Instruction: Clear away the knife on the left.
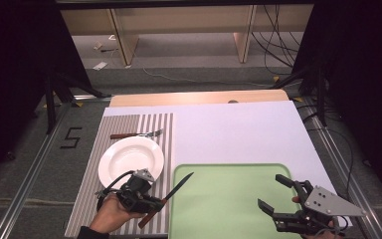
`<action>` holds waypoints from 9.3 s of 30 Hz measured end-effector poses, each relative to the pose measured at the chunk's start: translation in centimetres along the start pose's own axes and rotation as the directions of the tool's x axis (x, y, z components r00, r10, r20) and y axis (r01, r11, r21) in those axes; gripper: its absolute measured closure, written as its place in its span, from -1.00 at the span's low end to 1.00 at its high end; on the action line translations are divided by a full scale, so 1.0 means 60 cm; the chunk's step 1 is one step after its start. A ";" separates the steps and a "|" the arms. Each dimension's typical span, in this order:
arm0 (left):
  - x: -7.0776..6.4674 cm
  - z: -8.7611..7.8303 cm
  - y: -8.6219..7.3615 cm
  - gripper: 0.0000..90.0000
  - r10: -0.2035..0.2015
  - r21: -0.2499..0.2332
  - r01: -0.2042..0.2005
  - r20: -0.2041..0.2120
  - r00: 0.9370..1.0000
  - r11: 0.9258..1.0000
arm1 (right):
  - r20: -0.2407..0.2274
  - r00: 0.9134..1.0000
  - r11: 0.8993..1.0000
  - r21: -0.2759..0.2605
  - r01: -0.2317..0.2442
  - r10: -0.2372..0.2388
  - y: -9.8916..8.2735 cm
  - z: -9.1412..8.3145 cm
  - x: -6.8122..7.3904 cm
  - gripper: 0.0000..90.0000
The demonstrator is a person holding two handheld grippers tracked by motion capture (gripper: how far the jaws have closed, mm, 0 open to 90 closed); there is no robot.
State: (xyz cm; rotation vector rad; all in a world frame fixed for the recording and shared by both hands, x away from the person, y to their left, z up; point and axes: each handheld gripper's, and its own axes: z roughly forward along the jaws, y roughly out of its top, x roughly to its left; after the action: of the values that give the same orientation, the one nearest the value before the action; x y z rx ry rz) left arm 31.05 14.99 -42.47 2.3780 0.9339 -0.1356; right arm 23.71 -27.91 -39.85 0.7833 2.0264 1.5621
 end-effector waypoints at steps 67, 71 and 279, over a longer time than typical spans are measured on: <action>-0.085 0.161 0.094 0.53 0.099 0.210 -0.126 0.136 0.986 0.970 | -0.008 1.000 1.000 -0.005 0.000 0.000 0.001 -0.002 0.001 -0.66; -0.093 0.156 0.097 0.16 0.132 0.193 -0.156 0.131 0.983 0.969 | -0.008 1.000 1.000 -0.005 -0.001 0.001 0.001 -0.003 0.001 -0.66; -0.077 0.028 0.006 -0.64 0.200 -0.496 -0.211 -0.075 0.977 0.842 | 0.000 1.000 1.000 -0.010 -0.001 0.001 0.002 -0.005 0.000 -0.66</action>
State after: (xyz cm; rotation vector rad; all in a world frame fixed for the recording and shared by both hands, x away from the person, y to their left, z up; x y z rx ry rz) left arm 28.03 11.14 -42.33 1.9696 0.6176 0.1971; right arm 23.53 -28.08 -39.69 0.7806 2.0175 1.5714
